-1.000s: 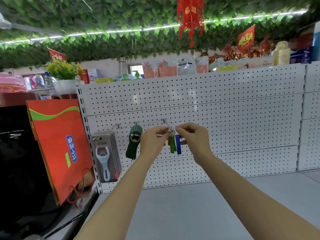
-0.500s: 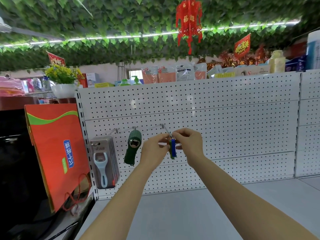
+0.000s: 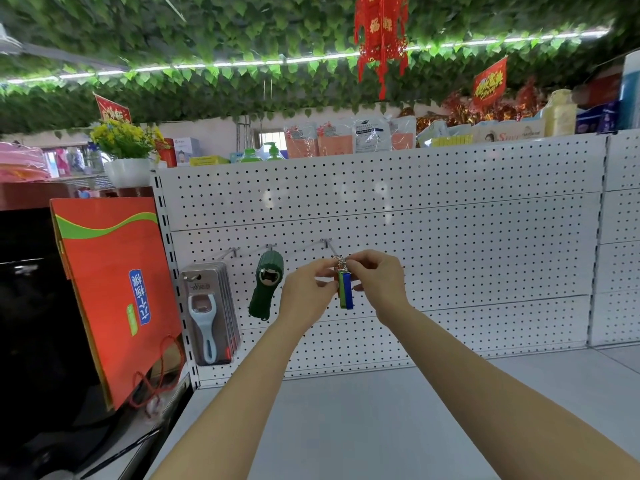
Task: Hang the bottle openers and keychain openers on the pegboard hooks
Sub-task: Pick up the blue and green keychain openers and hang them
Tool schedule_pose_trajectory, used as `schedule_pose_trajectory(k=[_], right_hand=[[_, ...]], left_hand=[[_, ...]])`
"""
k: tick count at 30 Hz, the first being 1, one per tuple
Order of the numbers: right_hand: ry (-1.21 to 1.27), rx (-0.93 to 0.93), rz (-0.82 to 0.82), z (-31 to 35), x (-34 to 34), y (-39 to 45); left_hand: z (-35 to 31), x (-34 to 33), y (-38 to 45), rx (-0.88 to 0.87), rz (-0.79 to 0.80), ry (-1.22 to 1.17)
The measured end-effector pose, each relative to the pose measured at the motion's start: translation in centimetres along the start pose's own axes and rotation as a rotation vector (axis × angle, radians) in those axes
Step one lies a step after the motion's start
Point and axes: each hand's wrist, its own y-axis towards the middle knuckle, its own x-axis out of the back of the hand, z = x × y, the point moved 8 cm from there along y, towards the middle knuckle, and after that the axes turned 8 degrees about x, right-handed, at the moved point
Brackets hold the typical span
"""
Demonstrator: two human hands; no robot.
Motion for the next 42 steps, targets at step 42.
schedule_pose_trajectory(k=[42], right_hand=[[0.14, -0.378, 0.344, -6.9, -2.6, -1.8]], left_hand=[[4.3, -6.4, 0.9, 0.335, 0.407, -0.55]])
